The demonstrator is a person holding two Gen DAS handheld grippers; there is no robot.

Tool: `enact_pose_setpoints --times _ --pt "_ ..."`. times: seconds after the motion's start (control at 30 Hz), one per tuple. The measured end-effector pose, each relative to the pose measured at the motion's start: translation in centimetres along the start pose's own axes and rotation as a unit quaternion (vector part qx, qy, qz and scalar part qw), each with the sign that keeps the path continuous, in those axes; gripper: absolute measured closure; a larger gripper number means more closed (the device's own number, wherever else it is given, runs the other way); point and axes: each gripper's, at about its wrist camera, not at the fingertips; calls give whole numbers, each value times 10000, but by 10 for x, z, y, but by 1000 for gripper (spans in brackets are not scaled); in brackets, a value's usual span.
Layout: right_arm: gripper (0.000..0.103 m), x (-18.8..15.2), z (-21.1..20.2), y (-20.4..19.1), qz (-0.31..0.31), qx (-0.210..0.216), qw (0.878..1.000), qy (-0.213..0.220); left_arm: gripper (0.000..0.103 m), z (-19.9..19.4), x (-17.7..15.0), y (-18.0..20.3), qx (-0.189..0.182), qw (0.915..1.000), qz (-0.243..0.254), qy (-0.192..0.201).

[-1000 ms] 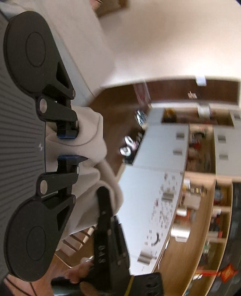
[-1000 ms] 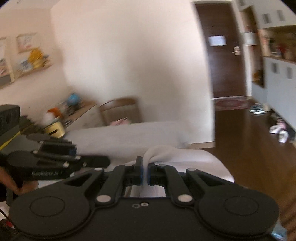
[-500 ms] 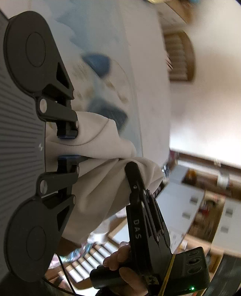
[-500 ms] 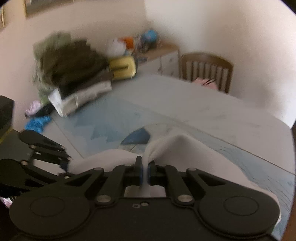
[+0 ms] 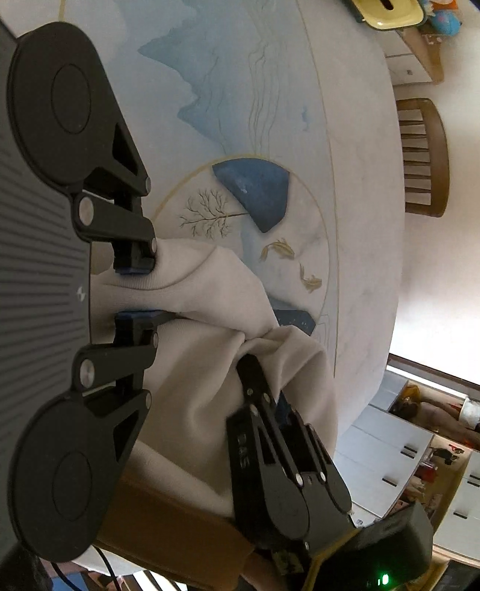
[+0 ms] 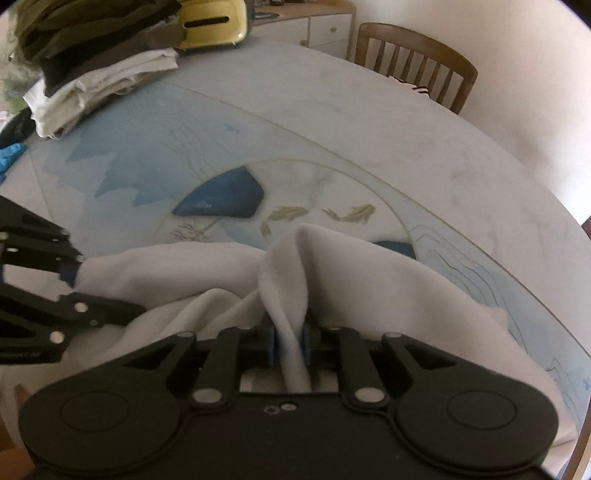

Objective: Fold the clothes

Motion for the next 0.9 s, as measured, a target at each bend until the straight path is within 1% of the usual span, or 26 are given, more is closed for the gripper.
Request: enact_pose_setpoints --times 0.07,0.13,0.2,0.27,0.33,0.4,0.47,0.57,0.63,0.67,0.73,0.77,0.8,0.83,0.87,0.9 --pt "0 -6 -14 -5 -142 137 9998 99 85 -3 0 -3 -136 9999 15 -37" --pt "0 -16 -31 -8 -298 182 9991 245 84 -8 -2 -9 -302 9995 94 -66" --pt "0 -30 -47 -8 -399 124 9987 301 83 -14 -5 -14 -468 9987 174 -95" --pt "0 -46 -62 -8 -464 18 9983 342 83 -20 -9 -18 -497 9980 350 -178" --pt "0 -59 -70 -9 -436 -64 9985 322 82 -24 -15 -20 -482 9973 512 -222" --pt "0 -74 -78 -8 -311 -58 9990 321 82 -31 -21 -20 -519 9964 640 -220" --pt "0 -86 -82 -8 -142 -49 9994 327 82 -38 -24 -22 -614 9959 642 -196" --pt "0 -106 -82 -8 104 141 9997 180 82 -45 -28 -27 -731 9956 542 -215" --pt "0 -118 -76 -16 -77 252 9996 -72 81 -47 -31 -29 -589 9968 525 -119" --pt "0 -120 -73 -21 -136 417 9990 -109 81 -48 -32 -30 -517 9973 516 -71" --pt "0 -122 -66 -31 -239 788 9965 -151 76 -46 -32 -32 -435 9980 459 -27" --pt "0 -117 -63 -36 -286 896 9955 -104 66 -43 -31 -32 -426 9982 409 -33" --pt "0 -112 -60 -42 -332 990 9945 -45 44 -39 -29 -32 -530 9979 365 -121" --pt "0 -107 -57 -48 -378 1084 9934 13 29 -35 -27 -31 -679 9970 309 -214" --pt "0 -102 -54 -54 -425 1177 9921 72 23 -31 -25 -29 -798 9962 255 -251" --pt "0 -96 -50 -59 -485 1208 9915 86 17 -30 -25 -27 -816 9960 241 -256"
Point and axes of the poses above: each gripper's, at about its wrist camera, not at the fingertips, and z roughly the way its jaws point, y to its right, x to its top, and after that the axes turned 13 degrees about -y, right-handed
